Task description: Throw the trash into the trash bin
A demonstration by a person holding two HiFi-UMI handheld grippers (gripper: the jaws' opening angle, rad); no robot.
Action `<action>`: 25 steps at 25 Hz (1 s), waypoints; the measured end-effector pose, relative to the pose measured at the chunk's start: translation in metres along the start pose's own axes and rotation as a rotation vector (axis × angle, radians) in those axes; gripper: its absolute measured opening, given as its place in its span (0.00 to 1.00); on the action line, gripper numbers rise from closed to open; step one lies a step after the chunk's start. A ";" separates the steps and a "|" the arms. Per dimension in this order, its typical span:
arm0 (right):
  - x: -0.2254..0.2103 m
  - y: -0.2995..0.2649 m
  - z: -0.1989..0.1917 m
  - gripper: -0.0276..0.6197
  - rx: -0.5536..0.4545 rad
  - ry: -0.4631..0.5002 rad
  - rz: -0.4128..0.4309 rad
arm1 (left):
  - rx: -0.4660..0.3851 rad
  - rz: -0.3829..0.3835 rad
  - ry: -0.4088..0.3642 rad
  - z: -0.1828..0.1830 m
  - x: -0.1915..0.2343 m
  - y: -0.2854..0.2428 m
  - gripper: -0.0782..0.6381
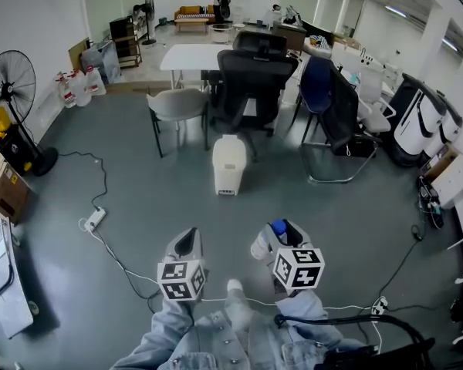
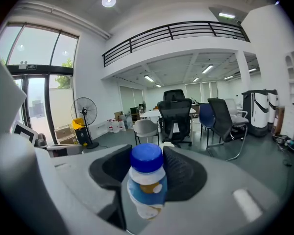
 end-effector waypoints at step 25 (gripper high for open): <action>-0.123 -0.217 0.119 0.35 -0.005 -0.051 0.049 | -0.001 0.039 -0.023 0.072 0.015 -0.245 0.12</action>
Point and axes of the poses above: the fingertips, and each gripper's own axes: y backward along the fingers, x to its left, z out of its top, the point moved 10 cm from there along y, backward along the fingers, and after that the axes turned 6 degrees about -y, right-handed, at the moved point
